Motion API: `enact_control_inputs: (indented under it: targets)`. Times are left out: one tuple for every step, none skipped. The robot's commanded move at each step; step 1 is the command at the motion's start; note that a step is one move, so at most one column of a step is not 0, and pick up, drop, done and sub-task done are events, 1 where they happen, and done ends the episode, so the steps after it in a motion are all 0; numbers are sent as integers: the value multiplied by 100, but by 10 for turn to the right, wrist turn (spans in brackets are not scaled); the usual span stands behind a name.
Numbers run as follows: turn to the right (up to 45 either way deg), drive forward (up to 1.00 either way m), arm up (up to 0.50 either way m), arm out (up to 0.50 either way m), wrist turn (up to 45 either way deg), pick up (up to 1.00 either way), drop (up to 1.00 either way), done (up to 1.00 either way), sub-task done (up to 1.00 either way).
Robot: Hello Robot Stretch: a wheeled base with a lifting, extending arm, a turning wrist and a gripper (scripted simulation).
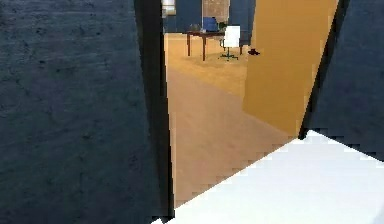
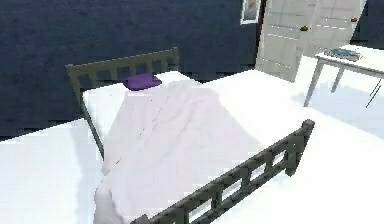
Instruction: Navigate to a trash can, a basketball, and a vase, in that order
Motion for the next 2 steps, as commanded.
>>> enact_control_inputs:
  targets:
    - [90, 0, 0, 0, 0, 0, 0, 0, 0]
    - [0, 100, 0, 0, 0, 0, 0, 0, 0]
